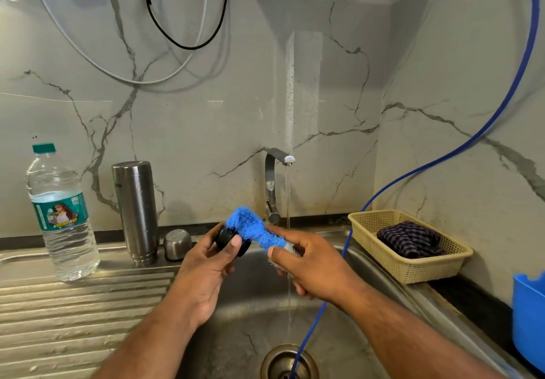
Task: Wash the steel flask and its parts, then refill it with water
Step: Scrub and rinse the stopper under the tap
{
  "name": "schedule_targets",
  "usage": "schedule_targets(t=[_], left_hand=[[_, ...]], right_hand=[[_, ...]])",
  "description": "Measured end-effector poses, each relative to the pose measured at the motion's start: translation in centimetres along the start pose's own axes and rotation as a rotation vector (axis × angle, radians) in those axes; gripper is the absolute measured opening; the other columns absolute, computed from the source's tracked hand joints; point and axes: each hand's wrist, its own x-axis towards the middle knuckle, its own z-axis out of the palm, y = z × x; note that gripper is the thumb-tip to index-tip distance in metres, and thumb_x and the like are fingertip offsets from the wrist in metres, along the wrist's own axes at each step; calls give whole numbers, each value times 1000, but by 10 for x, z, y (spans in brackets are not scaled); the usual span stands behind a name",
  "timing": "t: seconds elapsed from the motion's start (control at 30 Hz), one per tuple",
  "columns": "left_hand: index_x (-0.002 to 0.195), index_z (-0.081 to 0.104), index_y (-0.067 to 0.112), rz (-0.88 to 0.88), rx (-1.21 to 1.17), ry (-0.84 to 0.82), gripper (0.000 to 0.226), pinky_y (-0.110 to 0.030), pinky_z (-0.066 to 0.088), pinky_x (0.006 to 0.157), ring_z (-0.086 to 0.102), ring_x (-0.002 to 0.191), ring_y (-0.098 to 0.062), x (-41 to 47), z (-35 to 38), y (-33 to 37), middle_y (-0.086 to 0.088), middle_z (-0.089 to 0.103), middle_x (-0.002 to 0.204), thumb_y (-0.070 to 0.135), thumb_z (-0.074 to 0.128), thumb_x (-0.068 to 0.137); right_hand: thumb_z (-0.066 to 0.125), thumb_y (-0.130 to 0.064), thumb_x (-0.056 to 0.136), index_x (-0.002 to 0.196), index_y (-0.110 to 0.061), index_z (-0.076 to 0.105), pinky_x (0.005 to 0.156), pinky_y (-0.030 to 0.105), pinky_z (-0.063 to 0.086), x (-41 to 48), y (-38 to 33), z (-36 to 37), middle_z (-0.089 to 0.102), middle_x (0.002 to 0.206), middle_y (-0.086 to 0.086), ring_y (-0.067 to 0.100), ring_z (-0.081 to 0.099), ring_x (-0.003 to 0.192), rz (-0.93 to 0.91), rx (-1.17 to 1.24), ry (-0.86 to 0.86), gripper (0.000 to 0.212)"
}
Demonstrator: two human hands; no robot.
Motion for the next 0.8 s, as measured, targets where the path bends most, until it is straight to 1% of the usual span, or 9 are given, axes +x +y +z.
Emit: schedule_targets(t=[0.1,0.17,0.23,0.33,0.47,0.6,0.67,0.73,0.8], left_hand=[[126,66,15,-5,20,-44,55,-32,49,97,65,111,-18,0,-2,-1,-7,77,112,10,74,72],[127,65,16,-7,22,-74,55,-36,46,108,65,119,-19,-1,-1,0,-5,76,116,7,73,73],[129,64,18,-6,33,-99,57,-38,44,112,63,123,-19,0,-3,0,-5,74,121,6,73,74],[131,64,18,-12,39,-127,59,-39,44,111,64,123,-21,-1,-5,1,-6,74,122,4,72,75],[126,64,11,-16,60,-164,51,-42,45,110,67,118,-22,-5,-3,3,-9,74,120,2,68,76],[124,66,21,-25,189,-190,52,-41,45,111,64,123,-19,-6,-9,0,-3,74,121,5,72,75],[125,66,17,-21,206,-210,49,-41,45,111,64,123,-19,-5,-9,0,-5,74,122,3,70,78],[127,64,17,-4,214,-222,49,-39,46,109,66,121,-17,-4,-9,0,-5,74,122,0,69,81],[131,62,19,1,199,-224,53,-37,47,108,66,121,-17,-3,-8,1,-4,73,123,-1,68,82]], right_hand=[[62,-40,99,143,-51,50,45,22,47,0,0,-2,72,85,4,3,52,48,19,-24,26,47],[64,-37,98,141,-49,53,48,15,45,-2,-2,-4,71,84,-2,-2,55,49,-30,0,6,46],[66,-34,98,142,-45,56,48,9,41,0,-2,-5,67,83,-13,-8,56,49,-49,-2,26,46],[65,-36,98,144,-44,54,46,14,43,-1,-2,-8,67,81,-9,-5,56,46,-4,-11,57,47],[69,-31,96,138,-45,59,49,7,41,-3,-8,-10,65,79,-18,-10,57,53,-105,-24,-20,45],[68,-33,96,139,-45,59,48,6,40,-1,-5,-9,62,81,-20,-13,56,52,-59,-56,18,45],[69,-34,95,136,-48,60,52,7,42,-3,-5,-9,66,87,-21,-14,58,58,-83,-74,-4,44],[69,-37,94,137,-50,59,55,8,45,0,-4,-10,70,97,-19,-12,61,64,-72,-105,46,45],[68,-36,94,139,-47,59,51,7,41,2,-2,-12,67,88,-20,-12,59,57,-36,-93,100,47]])
